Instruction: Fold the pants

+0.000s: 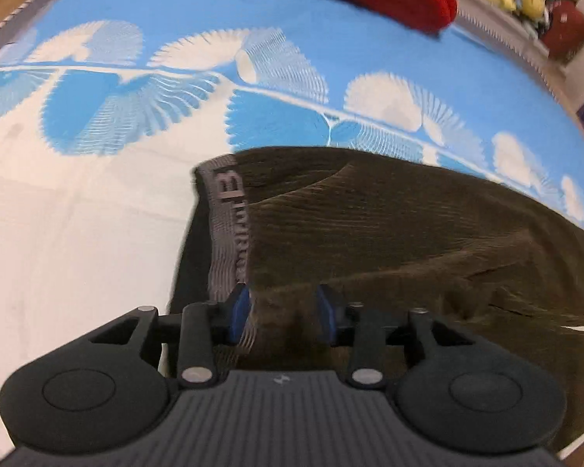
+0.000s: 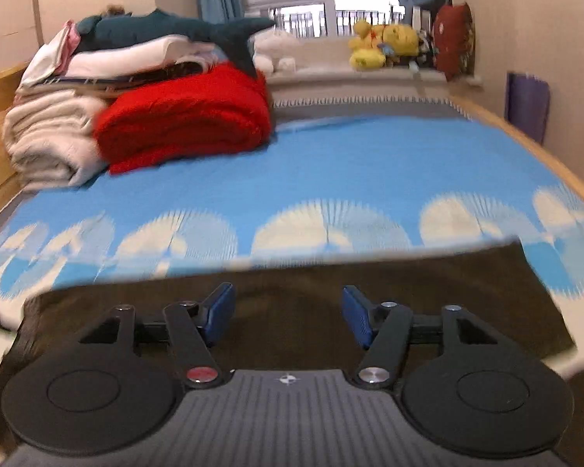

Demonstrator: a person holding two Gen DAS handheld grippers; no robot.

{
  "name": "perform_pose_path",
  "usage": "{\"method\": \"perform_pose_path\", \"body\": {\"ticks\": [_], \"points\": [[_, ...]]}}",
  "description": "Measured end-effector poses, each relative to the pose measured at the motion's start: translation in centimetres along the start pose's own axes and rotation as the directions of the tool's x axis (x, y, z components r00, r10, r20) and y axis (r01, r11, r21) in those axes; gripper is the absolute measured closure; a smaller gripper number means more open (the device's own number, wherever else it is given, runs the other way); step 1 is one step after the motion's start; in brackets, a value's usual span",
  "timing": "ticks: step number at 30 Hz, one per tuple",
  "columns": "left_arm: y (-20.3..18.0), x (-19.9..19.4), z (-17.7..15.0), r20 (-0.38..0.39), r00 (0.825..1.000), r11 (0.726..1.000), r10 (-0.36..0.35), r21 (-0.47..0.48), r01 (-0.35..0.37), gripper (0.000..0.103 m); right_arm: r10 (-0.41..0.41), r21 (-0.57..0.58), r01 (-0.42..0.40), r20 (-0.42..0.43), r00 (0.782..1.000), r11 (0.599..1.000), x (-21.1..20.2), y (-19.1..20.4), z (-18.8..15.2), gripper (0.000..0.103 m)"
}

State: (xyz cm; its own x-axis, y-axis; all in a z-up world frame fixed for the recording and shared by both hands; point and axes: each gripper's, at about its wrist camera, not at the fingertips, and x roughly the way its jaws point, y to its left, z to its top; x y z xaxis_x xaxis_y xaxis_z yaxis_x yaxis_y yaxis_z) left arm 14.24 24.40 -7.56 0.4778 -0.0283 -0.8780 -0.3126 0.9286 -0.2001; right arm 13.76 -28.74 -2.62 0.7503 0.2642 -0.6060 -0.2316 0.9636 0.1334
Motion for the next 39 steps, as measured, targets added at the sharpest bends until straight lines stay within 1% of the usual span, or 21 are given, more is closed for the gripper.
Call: {"method": "perform_pose_path", "body": {"ticks": [2,4,6,7,8,9,10,13,16,18,19,20,22,24,28,30,31,32,33,37,39], "points": [[0.5,-2.7,-2.3,0.047,0.998,0.998,0.035,0.053,-0.038,0.06,0.01,0.0,-0.01,-0.051,0.999,1.0,-2.1,0.0,-3.1,0.04],[1.3,-4.4,-4.9,0.095,0.995,0.996,0.038,0.075,-0.046,0.06,0.021,-0.002,-0.022,-0.062,0.998,1.0,-3.9,0.5,-5.9,0.04],[2.4,-4.7,-7.6,0.137,0.99,0.997,0.03,0.068,-0.04,0.06,0.026,-0.069,-0.033,-0.096,0.995,0.997,-4.7,1.7,-8.9,0.043],[3.2,-4.3,-9.1,0.157,0.987,0.998,0.024,0.055,-0.033,0.06,0.009,-0.143,-0.028,-0.134,0.991,0.989,-4.6,2.8,-10.3,0.053],[3.7,-4.1,-10.4,0.171,0.985,0.999,0.022,0.044,-0.03,0.06,0.008,-0.214,-0.044,-0.167,0.986,0.976,-4.6,3.8,-11.2,0.075],[4.5,-3.1,-11.3,0.15,0.988,0.999,0.035,0.02,-0.039,0.062,0.032,-0.267,-0.078,-0.173,0.984,0.961,-4.8,4.6,-12.2,0.082],[5.1,-2.3,-11.3,0.083,0.996,0.999,0.043,-0.008,-0.043,0.063,0.065,-0.311,-0.122,-0.185,0.981,0.942,-4.8,5.3,-13.2,0.083],[6.1,-2.1,-11.6,0.072,0.997,0.999,0.01,-0.038,-0.007,0.06,0.05,-0.419,-0.177,-0.297,0.954,0.89,-3.5,6.8,-16.3,0.083],[6.4,-1.4,-11.8,0.033,0.999,0.997,0.029,-0.066,-0.027,0.059,0.012,-0.526,-0.208,-0.351,0.936,0.825,-2.7,8.3,-18.7,0.076],[6.3,-1.2,-11.9,0.027,0.999,0.997,0.047,-0.058,-0.045,0.051,0.015,-0.562,-0.23,-0.361,0.932,0.795,-2.7,9.2,-19.7,0.065],[6.2,-1.0,-11.9,0.025,0.997,0.997,0.068,-0.049,-0.066,0.05,0.01,-0.579,-0.236,-0.367,0.93,0.781,-2.7,9.5,-20.0,0.054],[6.2,-0.9,-11.9,0.026,0.996,0.995,0.087,-0.041,-0.085,0.047,-0.004,-0.602,-0.236,-0.37,0.929,0.763,-2.6,9.8,-20.5,0.049],[6.4,-0.4,-12.0,0.019,0.993,0.992,0.118,-0.033,-0.118,0.042,-0.022,-0.641,-0.245,-0.378,0.926,0.727,-2.4,10.4,-21.1,0.049],[6.5,-0.1,-12.1,0.009,0.991,0.991,0.132,-0.028,-0.131,0.04,-0.024,-0.666,-0.248,-0.37,0.929,0.703,-2.3,10.7,-21.3,0.049],[6.2,1.0,-12.1,-0.031,0.988,0.989,0.149,0.009,-0.149,0.04,-0.031,-0.678,-0.234,-0.355,0.934,0.697,-2.5,10.6,-21.4,0.049],[6.1,1.6,-12.2,-0.049,0.984,0.985,0.173,0.033,-0.172,0.04,-0.026,-0.684,-0.244,-0.359,0.933,0.687,-2.0,10.5,-21.5,0.056],[6.1,1.8,-12.3,-0.056,0.983,0.984,0.174,0.038,-0.172,0.041,-0.017,-0.681,-0.258,-0.37,0.929,0.686,-1.9,10.5,-21.5,0.068],[6.1,1.9,-12.3,-0.057,0.984,0.985,0.169,0.041,-0.167,0.043,-0.012,-0.681,-0.265,-0.373,0.928,0.683,-1.9,10.5,-21.5,0.076],[6.1,1.9,-12.3,-0.056,0.986,0.987,0.159,0.045,-0.157,0.05,-0.015,-0.688,-0.262,-0.37,0.929,0.677,-1.9,10.6,-21.5,0.079],[5.7,1.5,-12.7,-0.033,0.987,0.984,0.156,0.098,-0.152,0.06,-0.019,-0.671,-0.26,-0.378,0.925,0.695,-1.7,10.5,-21.2,0.084],[5.5,1.1,-13.0,-0.012,0.988,0.979,0.156,0.133,-0.153,0.072,-0.019,-0.679,-0.26,-0.374,0.927,0.687,-1.9,10.5,-21.2,0.087]]}}
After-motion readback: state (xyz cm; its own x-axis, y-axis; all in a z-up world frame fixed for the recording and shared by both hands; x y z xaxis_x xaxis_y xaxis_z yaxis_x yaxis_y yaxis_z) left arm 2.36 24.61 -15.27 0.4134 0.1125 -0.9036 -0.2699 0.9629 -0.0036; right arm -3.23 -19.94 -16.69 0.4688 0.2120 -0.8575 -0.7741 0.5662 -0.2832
